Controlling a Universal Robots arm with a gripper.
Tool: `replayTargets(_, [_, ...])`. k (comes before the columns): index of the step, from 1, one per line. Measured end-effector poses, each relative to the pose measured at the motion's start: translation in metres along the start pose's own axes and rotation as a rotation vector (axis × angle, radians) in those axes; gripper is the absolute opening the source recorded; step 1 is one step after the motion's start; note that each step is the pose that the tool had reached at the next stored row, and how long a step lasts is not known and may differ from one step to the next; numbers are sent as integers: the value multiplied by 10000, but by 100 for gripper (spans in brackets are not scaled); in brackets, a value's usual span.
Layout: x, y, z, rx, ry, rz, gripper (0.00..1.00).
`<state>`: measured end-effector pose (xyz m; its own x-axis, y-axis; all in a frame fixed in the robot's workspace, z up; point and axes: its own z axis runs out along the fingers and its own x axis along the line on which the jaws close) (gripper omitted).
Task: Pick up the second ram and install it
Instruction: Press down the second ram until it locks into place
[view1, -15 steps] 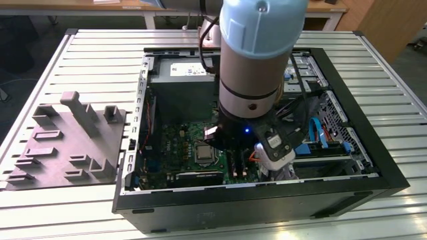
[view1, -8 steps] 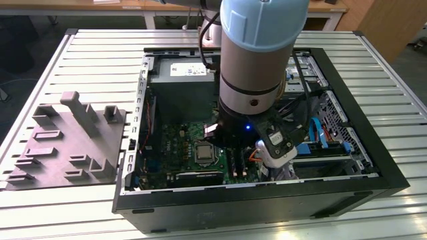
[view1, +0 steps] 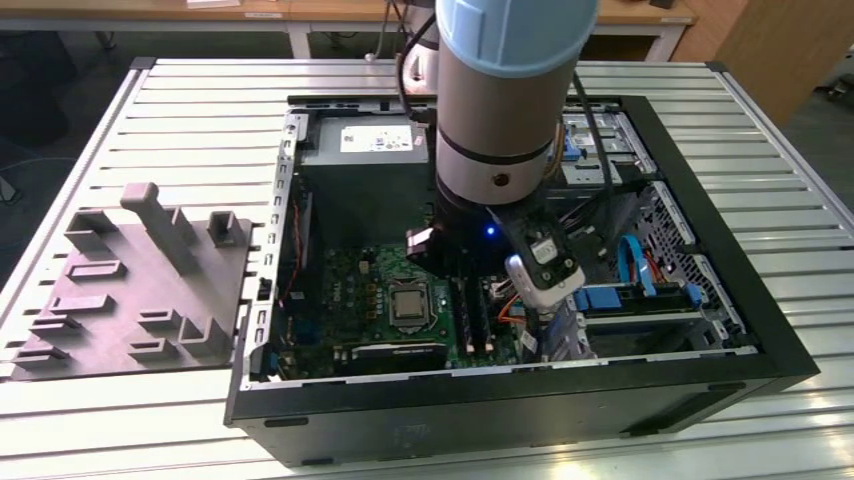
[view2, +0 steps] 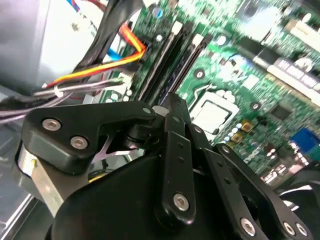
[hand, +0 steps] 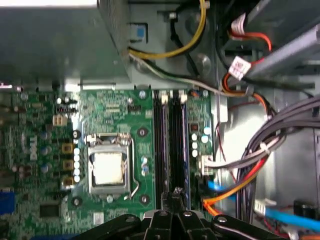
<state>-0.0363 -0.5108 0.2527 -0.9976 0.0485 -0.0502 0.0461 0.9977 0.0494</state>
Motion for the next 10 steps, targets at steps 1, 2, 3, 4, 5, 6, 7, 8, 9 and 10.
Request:
replayTargets(1, [1,24,2,-1,-1,0,10])
replayTargets(2, [2,47,3,-1,-1,0,10])
replayTargets(3, [3,70,5,-1,0,-1,10])
replayTargets(4, [4,92,5,0,0,0,10])
replayTargets(5, [5,101,6,-1,-1,0,10])
replayTargets(6, [4,102,6,-2,-1,0,10])
replayTargets(7, [5,102,6,-1,0,-1,10])
replayTargets(8, [5,102,6,-1,0,-1,10])
replayTargets(9, [5,104,6,-1,0,-1,10])
replayTargets(10, [5,105,6,-1,0,-1,10])
